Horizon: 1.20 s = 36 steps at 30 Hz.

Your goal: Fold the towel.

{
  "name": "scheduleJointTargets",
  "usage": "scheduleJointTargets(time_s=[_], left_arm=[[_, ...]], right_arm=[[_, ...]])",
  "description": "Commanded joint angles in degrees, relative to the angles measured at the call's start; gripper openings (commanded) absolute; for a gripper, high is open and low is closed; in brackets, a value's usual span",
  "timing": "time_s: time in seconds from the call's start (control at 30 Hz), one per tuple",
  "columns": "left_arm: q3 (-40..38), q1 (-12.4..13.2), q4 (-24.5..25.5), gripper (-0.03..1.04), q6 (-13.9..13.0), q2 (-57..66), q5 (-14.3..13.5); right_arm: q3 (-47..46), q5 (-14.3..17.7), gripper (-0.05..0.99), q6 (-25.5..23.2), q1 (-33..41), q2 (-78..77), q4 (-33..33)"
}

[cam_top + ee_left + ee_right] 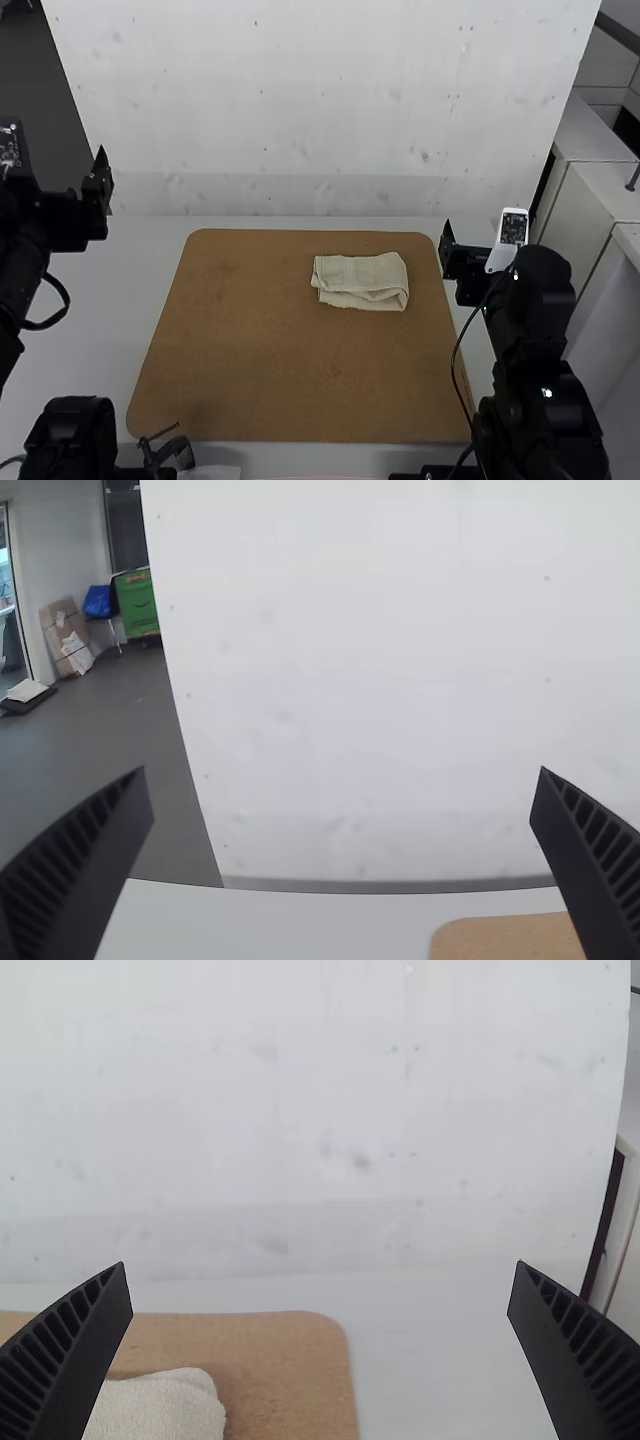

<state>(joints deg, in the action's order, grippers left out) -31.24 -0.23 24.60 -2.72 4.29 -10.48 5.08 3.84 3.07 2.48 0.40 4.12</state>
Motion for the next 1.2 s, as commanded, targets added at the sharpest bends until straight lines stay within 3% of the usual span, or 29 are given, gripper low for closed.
scheduleJointTargets(time_s=[0.0,0.07,0.17,0.3,0.6,0.7,0.8,1.17], left_arm=[[5.6,0.1,-3.2,0.97,-0.5,-2.5,5.8],[8.8,0.1,-4.6,0.97,-2.3,-2.6,8.1],[13.3,0.1,-5.6,0.97,-2.4,-2.8,12.2],[18.7,0.1,-8.3,0.97,-3.7,-2.8,13.6],[27.7,0.1,-15.0,0.97,-2.9,-3.1,15.5],[27.8,0.1,-15.2,0.97,-1.4,-3.1,16.0],[27.8,0.3,-15.2,0.98,-1.2,-3.1,16.0],[27.8,0.2,-15.3,0.99,-1.1,-3.1,15.8]], right_arm=[[0.1,-0.5,0.96,0.5,-0.6,-0.7,-0.8],[-0.1,-0.6,0.96,0.5,-0.6,-0.6,-0.7],[-0.2,-1.0,0.96,0.4,-0.6,-0.6,-0.7],[-0.4,-0.9,0.96,0.4,-0.6,-0.6,-0.7],[-0.4,-1.0,0.96,0.1,-0.5,-0.4,0.0],[-0.4,-1.2,0.96,-0.4,-0.4,-0.3,-0.1],[-1.8,-2.3,0.96,-3.0,-0.1,-0.1,-1.1],[-1.7,-2.8,0.97,-3.2,-0.1,0.3,-0.9]])
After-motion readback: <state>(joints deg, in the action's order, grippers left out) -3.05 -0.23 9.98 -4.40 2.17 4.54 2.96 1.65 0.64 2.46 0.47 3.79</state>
